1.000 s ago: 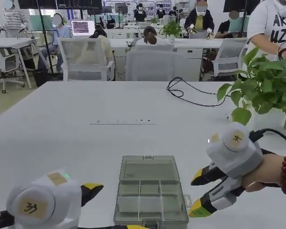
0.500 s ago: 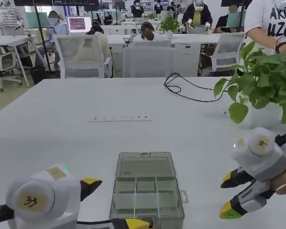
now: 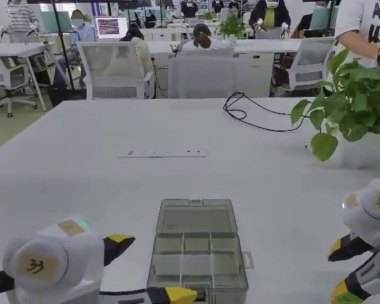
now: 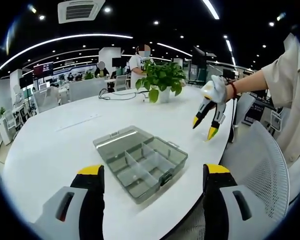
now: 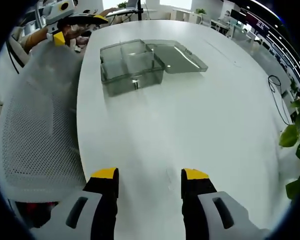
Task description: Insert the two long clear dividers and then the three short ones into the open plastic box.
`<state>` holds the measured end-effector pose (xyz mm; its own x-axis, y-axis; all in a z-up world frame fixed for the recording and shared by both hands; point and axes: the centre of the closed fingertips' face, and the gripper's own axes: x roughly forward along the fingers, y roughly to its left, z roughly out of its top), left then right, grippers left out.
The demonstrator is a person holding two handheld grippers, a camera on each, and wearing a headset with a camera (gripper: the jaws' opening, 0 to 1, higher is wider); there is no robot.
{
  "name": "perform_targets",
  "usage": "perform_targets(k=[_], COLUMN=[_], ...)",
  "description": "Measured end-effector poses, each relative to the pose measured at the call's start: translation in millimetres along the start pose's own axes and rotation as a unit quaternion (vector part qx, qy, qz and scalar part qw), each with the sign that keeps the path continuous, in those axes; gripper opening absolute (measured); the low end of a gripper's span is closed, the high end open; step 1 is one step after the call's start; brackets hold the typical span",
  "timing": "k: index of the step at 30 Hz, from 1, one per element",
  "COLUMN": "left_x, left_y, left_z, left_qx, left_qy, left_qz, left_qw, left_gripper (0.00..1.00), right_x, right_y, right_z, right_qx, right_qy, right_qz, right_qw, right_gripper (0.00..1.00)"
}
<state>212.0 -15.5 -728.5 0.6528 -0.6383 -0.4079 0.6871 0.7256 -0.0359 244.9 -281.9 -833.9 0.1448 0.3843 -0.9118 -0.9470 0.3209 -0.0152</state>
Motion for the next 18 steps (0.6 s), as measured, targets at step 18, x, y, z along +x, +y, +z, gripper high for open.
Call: perform_targets(k=[18], left_x=[-9.9], left_y=[1.8], left_z=[0.7], left_qx=[0.000], left_qy=[-0.002], left_qz=[0.020], left_qw=[0.9998], left_gripper=[0.80], right_x=[4.2], right_y=[-4.7], right_z=[-35.9], right_qx=[-0.098], right_qy=[0.066], right_qz=[0.015], right_qw=[0.9929], right_gripper=[0.39])
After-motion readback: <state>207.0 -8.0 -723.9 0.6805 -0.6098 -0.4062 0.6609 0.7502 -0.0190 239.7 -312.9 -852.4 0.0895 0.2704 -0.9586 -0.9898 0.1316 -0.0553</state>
